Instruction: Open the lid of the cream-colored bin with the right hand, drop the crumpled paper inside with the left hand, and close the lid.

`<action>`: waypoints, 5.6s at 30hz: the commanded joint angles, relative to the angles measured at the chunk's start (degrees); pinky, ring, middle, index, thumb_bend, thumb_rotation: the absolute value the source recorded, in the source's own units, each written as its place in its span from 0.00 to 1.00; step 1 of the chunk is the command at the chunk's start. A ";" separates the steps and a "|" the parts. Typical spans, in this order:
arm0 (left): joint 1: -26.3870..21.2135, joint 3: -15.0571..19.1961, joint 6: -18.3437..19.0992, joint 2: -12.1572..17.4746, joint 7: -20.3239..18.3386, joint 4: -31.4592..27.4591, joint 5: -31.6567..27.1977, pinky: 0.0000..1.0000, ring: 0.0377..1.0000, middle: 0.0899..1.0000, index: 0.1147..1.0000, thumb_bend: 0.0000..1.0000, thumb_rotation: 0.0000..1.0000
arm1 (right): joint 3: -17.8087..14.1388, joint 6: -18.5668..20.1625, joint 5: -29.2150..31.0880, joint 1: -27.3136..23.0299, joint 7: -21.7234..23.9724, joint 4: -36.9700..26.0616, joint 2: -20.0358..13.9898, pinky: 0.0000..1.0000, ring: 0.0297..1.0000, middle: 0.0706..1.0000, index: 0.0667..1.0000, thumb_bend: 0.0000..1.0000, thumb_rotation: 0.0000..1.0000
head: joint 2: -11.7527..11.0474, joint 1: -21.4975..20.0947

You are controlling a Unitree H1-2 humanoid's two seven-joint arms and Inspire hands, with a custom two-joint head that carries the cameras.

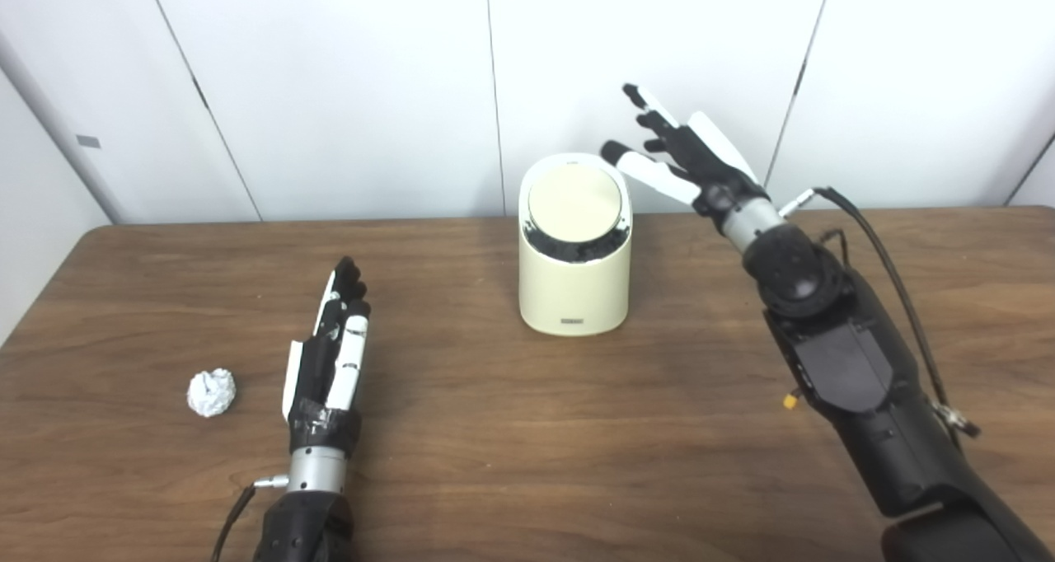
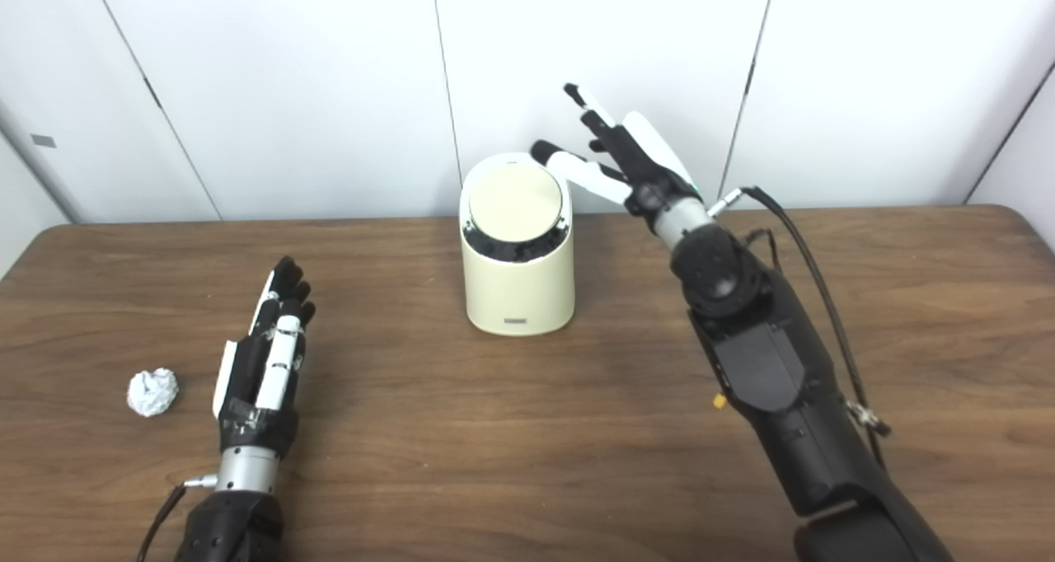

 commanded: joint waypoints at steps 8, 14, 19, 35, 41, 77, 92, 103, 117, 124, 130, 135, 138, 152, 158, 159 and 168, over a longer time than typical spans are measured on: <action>3.60 -1.55 -0.30 -2.43 -0.20 3.68 0.12 1.00 1.00 1.00 1.00 0.29 0.59 | 2.60 -0.03 -5.56 -5.85 0.73 0.53 -0.67 0.84 0.93 0.95 1.00 0.79 0.84 | 0.34 0.31; 3.92 -1.76 0.56 -2.51 0.07 2.86 0.66 1.00 1.00 1.00 1.00 0.29 0.58 | 4.11 -0.95 -7.32 -6.61 1.97 1.17 -0.73 0.84 0.93 0.96 1.00 0.81 0.82 | 0.92 0.32; 4.25 -1.97 1.73 -2.79 -0.03 1.52 0.22 1.00 1.00 1.00 1.00 0.29 0.56 | 4.46 -0.63 -7.42 -7.31 3.05 1.58 -0.44 0.85 0.94 0.97 0.99 0.80 0.76 | 1.24 0.44; 4.20 -1.63 2.03 -2.86 -0.03 1.05 -0.01 1.00 1.00 0.99 1.00 0.32 0.56 | 5.20 -0.12 -9.42 -9.31 3.10 5.37 -0.16 0.88 0.95 0.97 0.99 0.73 0.75 | 2.59 -0.52; 4.21 -1.46 1.85 -3.07 0.22 0.84 -0.09 1.00 1.00 0.99 1.00 0.30 0.59 | 5.43 -0.43 -9.79 -9.42 2.96 6.04 -0.39 0.88 0.95 0.97 0.98 0.73 0.74 | 2.94 -0.55; 3.69 -1.60 2.79 -3.16 0.55 0.83 0.07 1.00 0.99 0.98 1.00 0.28 0.55 | 7.51 -1.70 -11.68 -7.49 5.97 4.71 -3.72 0.96 0.95 0.95 0.97 0.76 0.65 | 4.17 -0.43; 3.94 -1.73 3.57 -3.20 0.47 0.14 0.05 1.00 1.00 0.98 1.00 0.29 0.55 | 7.99 -1.84 -11.73 -7.65 6.19 5.71 -3.11 0.96 0.95 0.95 0.97 0.75 0.65 | 4.61 -0.61; 4.53 -2.39 4.05 -3.23 0.34 -1.17 0.28 1.00 0.99 0.98 1.00 0.30 0.59 | 8.58 -2.26 -13.05 -7.60 5.67 6.84 -4.20 0.96 0.95 0.94 0.96 0.85 0.20 | 5.35 -0.23; 4.54 -2.50 3.88 -2.92 0.05 -1.03 0.08 1.00 0.99 0.98 1.00 0.31 0.62 | 9.61 -1.69 -13.92 -7.28 4.25 6.93 -4.78 0.99 0.95 0.93 0.95 0.86 0.08 | 5.69 -0.10; 4.64 -2.47 4.29 -3.08 0.01 -1.54 -0.34 1.00 0.99 0.98 1.00 0.30 0.59 | 8.33 -1.72 -12.22 -6.60 4.50 5.42 -4.45 0.94 0.95 0.94 0.96 0.74 0.32 | 5.90 -0.02; 4.63 -2.80 5.60 -2.65 0.15 -1.72 0.66 1.00 1.00 0.99 1.00 0.28 0.56 | 7.18 -3.58 -12.35 -5.65 2.36 3.54 -3.82 0.93 0.94 0.94 0.96 0.61 0.61 | 5.82 -0.03; 4.62 -3.40 5.77 -1.94 -0.04 -1.59 1.61 1.00 1.00 1.00 1.00 0.26 0.50 | 5.65 -2.62 -11.53 -4.55 1.81 1.95 -3.02 0.88 0.91 0.92 0.94 0.51 0.70 | 5.85 0.03; 4.67 -3.67 5.83 -1.66 0.30 -1.56 2.38 1.00 1.00 0.99 1.00 0.27 0.50 | 4.15 -0.65 -10.34 -4.12 2.61 1.13 -2.52 0.84 0.90 0.92 0.93 0.45 0.83 | 5.86 -0.05; 4.55 -3.30 7.29 -1.24 0.56 -1.61 2.88 1.00 0.99 0.97 0.98 0.30 0.47 | -5.28 10.46 -0.24 2.38 5.47 -9.75 -2.05 0.83 0.89 0.91 0.91 0.42 1.00 | 5.54 -0.45; 4.31 -3.12 6.63 -0.75 0.41 -0.78 2.84 1.00 0.99 0.98 0.97 0.31 0.44 | -6.74 11.76 1.24 6.20 5.53 -13.02 -3.62 0.83 0.89 0.92 0.91 0.46 1.00 | 5.40 -0.63; 4.28 -3.03 6.57 -0.69 0.32 -0.75 2.62 1.00 0.99 0.98 0.97 0.30 0.44 | -6.95 11.87 1.54 6.73 5.52 -13.37 -3.80 0.83 0.89 0.91 0.91 0.46 1.00 | 5.49 -0.80; 4.14 -2.59 6.42 -0.07 -0.67 -0.94 1.10 1.00 1.00 0.99 1.00 0.27 0.45 | -12.84 13.61 10.83 13.23 5.65 -18.69 -1.82 0.94 0.95 0.95 0.93 0.49 1.00 | 6.04 -1.54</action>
